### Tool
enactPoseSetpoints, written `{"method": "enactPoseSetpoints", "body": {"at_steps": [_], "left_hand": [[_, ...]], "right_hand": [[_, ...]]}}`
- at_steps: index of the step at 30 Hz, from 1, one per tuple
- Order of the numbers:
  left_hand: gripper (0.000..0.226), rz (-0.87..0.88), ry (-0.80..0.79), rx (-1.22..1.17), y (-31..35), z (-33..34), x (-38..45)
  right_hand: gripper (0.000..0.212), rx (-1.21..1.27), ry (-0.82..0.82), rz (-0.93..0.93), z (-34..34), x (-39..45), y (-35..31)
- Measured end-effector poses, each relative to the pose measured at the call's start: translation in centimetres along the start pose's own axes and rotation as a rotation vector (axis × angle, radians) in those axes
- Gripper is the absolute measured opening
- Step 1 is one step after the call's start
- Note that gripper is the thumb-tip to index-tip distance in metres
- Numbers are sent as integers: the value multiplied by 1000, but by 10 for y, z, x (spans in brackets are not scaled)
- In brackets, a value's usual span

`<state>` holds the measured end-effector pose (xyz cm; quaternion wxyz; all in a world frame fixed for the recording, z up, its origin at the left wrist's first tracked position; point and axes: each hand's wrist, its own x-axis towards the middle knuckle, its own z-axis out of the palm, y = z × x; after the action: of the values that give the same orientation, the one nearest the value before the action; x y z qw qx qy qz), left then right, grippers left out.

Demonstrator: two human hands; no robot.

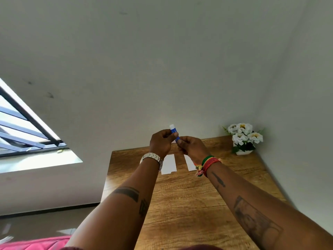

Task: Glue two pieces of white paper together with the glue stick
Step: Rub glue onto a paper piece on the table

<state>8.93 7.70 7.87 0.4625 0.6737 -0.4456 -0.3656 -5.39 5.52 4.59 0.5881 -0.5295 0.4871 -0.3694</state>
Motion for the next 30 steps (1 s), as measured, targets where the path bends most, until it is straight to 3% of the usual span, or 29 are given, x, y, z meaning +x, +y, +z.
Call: {"method": "enactPoseSetpoints", "body": {"at_steps": [6,10,15,23,26,30], "left_hand": [[39,4,-7,3,6,3,2],[38,43,-30,47,12,5,4],[34,77,-26,65,18,2,10],[39,56,-28,101,14,1,12],[38,39,-23,87,15,1,12],[38,48,-25,95,15,1,13]], "right_hand": [[40,126,15,62,6,6,-1],[30,145,57,39,2,11,-1],[13,138,-57,14,-6,14,-5],[36,105,18,49,1,18,-2],[23,80,54,43,1,20,-1],[12,56,-23,8,-4,18,-3]]}}
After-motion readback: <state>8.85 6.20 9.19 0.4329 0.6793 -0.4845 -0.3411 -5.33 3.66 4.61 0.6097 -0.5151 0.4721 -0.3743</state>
